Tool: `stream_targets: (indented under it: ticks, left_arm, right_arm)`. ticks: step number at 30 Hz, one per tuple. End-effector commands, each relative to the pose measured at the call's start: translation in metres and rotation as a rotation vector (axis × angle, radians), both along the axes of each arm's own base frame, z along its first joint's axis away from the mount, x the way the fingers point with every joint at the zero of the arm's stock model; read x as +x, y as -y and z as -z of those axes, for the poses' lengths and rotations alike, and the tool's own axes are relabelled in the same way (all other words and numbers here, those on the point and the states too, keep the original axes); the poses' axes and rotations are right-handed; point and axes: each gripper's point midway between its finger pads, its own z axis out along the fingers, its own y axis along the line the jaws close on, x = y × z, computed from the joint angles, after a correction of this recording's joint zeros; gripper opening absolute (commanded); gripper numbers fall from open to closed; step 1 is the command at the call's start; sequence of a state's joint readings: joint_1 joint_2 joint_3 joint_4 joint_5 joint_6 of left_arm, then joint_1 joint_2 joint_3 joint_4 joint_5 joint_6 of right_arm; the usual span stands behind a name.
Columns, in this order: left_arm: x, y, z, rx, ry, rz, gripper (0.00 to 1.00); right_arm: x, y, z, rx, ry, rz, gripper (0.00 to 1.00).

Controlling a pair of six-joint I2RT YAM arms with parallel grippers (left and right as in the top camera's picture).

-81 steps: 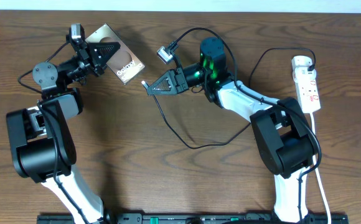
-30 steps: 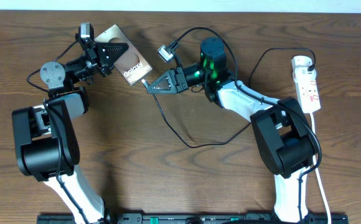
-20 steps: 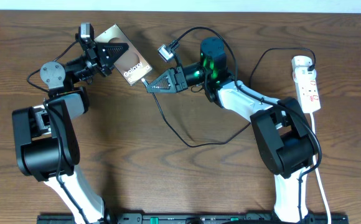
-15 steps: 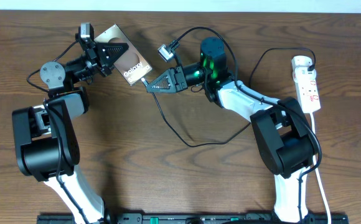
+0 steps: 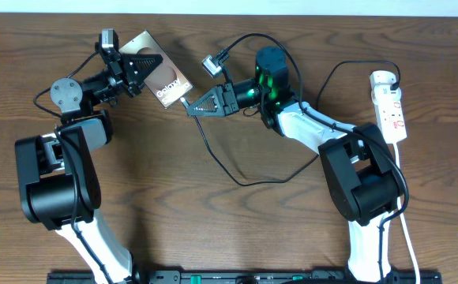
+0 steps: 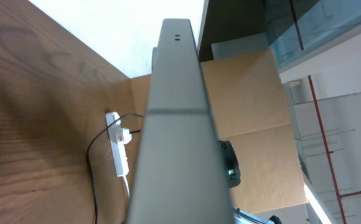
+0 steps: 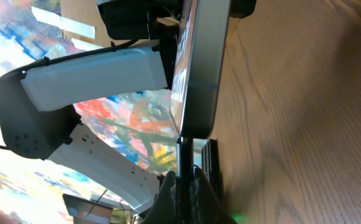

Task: Plug charger to phone and switch on socket
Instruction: 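Align the plug tip with the phone port held by the left gripper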

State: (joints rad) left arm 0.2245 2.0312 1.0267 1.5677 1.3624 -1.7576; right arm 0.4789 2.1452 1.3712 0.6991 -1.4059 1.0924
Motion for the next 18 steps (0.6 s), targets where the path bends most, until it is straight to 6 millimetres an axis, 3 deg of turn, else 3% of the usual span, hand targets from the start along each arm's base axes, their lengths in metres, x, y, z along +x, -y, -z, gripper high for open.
stream_targets:
  ticks: [1, 18]
  left_arm:
    - [-0.003, 0.002, -0.012, 0.013, 0.042, 0.011, 0.07]
    - [-0.004, 0.015, -0.013, 0.016, 0.066, 0.027, 0.07]
  right_arm:
    - [0.008, 0.000, -0.001, 0.000, 0.004, 0.033, 0.01]
    - [0.008, 0.000, -0.001, 0.001, 0.004, 0.032, 0.01]
